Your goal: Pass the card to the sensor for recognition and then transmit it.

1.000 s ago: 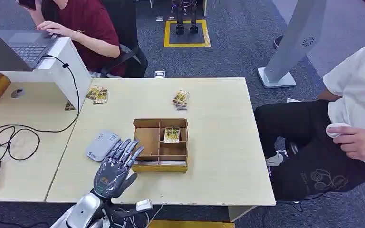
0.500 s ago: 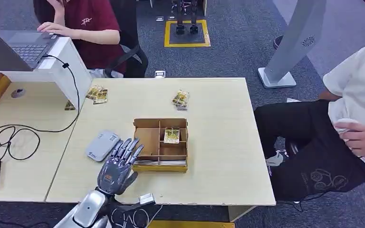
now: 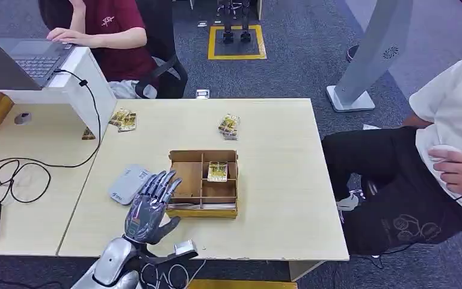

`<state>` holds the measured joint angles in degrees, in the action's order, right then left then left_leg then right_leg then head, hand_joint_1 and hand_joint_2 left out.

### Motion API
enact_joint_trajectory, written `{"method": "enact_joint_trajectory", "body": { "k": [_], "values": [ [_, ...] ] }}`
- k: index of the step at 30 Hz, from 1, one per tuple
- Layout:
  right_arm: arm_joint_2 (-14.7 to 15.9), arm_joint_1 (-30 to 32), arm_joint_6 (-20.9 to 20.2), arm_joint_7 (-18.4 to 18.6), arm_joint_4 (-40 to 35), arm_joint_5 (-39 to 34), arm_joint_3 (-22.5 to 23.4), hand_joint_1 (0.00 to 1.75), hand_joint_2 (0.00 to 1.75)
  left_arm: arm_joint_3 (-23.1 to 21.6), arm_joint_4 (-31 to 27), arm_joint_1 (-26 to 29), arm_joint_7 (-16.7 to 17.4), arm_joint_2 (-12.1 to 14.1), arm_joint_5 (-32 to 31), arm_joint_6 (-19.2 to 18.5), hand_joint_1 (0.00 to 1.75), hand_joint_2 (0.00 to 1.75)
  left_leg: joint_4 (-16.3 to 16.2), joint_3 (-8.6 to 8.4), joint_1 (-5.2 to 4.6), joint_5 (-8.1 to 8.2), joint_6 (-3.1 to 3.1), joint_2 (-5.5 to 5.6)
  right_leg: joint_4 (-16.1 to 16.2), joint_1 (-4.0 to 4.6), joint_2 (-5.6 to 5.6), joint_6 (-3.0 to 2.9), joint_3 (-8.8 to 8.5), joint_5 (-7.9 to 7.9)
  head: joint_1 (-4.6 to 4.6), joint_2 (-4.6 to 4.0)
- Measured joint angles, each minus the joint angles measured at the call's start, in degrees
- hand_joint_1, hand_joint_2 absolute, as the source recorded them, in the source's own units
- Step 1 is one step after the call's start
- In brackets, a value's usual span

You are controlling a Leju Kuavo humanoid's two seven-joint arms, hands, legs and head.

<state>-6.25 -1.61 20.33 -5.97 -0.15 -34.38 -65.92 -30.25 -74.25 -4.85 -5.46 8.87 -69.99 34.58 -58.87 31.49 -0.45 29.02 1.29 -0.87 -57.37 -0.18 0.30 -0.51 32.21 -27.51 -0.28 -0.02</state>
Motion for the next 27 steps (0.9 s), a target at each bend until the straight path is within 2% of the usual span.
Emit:
{"method": "enact_joint_trajectory", "body": {
  "k": [27],
  "values": [
    [0.0, -0.01, 0.0, -0.02, 0.0, -0.98, -0.92, 0.0, 1.75, 0.0, 0.02, 0.01, -0.07, -0.31, 0.37, -1.31, 0.0, 1.75, 0.0, 0.0, 0.0, 0.0, 0.0, 0.0, 0.0, 0.0, 0.0, 0.0, 0.0, 0.0, 0.0, 0.0]
  ]
}}
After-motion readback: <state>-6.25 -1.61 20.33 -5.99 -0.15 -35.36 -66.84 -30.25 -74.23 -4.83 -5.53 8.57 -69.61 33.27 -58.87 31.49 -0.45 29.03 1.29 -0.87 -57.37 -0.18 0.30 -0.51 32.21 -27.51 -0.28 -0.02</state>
